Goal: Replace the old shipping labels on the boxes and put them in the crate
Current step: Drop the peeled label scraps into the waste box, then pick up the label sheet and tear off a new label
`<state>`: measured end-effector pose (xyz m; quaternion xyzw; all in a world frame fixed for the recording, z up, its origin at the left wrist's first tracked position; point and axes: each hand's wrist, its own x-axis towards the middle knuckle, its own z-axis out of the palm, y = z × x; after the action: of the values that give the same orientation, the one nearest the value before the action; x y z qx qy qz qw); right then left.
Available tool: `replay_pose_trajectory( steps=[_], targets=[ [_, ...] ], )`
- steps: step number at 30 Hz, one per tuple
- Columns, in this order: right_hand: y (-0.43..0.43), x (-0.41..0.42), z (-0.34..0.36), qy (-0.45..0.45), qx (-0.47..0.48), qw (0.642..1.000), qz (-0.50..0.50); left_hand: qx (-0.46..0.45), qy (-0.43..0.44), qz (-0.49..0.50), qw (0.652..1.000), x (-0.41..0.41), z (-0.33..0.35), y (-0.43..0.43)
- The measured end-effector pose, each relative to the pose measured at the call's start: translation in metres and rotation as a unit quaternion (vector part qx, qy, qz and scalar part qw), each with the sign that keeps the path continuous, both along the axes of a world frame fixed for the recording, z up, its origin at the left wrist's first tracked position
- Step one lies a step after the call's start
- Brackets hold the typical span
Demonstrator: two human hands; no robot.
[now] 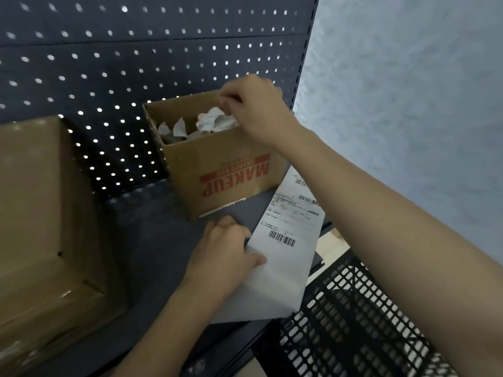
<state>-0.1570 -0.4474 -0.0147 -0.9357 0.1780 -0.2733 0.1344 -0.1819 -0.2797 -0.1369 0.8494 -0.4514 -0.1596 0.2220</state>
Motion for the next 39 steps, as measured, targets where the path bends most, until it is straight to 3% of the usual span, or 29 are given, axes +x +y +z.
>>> replay_pose_trajectory(
  steps=[8, 11, 18, 21, 27, 32, 39],
  targets=[
    [0.024, -0.057, -0.013, -0.182, -0.045, 0.981, 0.042, -0.056, 0.027, 0.004, 0.998, 0.000, -0.006, -0.002],
    [0.040, -0.085, -0.041, -0.153, -0.030, 0.986, 0.059, -0.086, 0.026, 0.005, 0.996, -0.001, -0.009, -0.001],
    [0.052, -0.116, -0.114, 0.023, 0.078, 0.996, 0.020, -0.144, 0.003, -0.014, 0.989, -0.004, -0.019, 0.002],
    [0.054, -0.129, -0.128, 0.053, 0.103, 0.993, -0.012, -0.161, 0.046, -0.010, 0.986, -0.002, -0.023, 0.004],
    [0.061, -0.147, -0.132, 0.055, 0.113, 0.992, -0.034, -0.201, 0.200, 0.025, 0.959, 0.001, -0.015, 0.007],
    [0.063, -0.154, -0.128, 0.032, 0.130, 0.990, -0.035, -0.236, 0.361, 0.017, 0.902, 0.001, -0.011, 0.005],
    [0.067, -0.158, -0.119, 0.020, 0.156, 0.987, -0.022, -0.273, 0.355, 0.009, 0.894, -0.003, -0.011, 0.004]
  ],
)
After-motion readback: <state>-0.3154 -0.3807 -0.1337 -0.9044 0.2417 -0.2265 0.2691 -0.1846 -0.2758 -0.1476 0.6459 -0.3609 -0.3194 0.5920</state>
